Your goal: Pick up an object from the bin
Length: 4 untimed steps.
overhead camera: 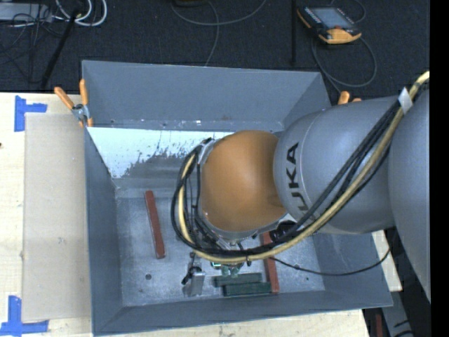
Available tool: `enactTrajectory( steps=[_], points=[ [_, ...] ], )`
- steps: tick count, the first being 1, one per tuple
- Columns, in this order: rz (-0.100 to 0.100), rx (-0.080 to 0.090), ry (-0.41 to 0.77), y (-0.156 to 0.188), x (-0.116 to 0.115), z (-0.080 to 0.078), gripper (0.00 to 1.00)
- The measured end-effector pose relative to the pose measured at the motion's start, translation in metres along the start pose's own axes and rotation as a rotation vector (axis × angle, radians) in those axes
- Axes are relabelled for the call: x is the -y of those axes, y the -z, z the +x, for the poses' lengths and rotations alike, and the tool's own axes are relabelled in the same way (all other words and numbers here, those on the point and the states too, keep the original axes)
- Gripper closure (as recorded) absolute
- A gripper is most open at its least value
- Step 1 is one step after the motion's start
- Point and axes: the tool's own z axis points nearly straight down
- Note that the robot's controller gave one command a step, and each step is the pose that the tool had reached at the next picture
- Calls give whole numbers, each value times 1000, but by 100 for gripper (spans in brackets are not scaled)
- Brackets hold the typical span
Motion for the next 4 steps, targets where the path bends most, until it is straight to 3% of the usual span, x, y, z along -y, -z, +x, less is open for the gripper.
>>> enactTrajectory(
  steps=[1, 2, 3, 4],
  points=[
    [0, 8, 103, -105, 69, -53, 0],
    [-3, 11, 104, -100, 66, -53, 100],
    [-3, 18, 99, 51, 68, -43, 100],
    [-1, 12, 397, 33, 79, -77, 100]
  ],
)
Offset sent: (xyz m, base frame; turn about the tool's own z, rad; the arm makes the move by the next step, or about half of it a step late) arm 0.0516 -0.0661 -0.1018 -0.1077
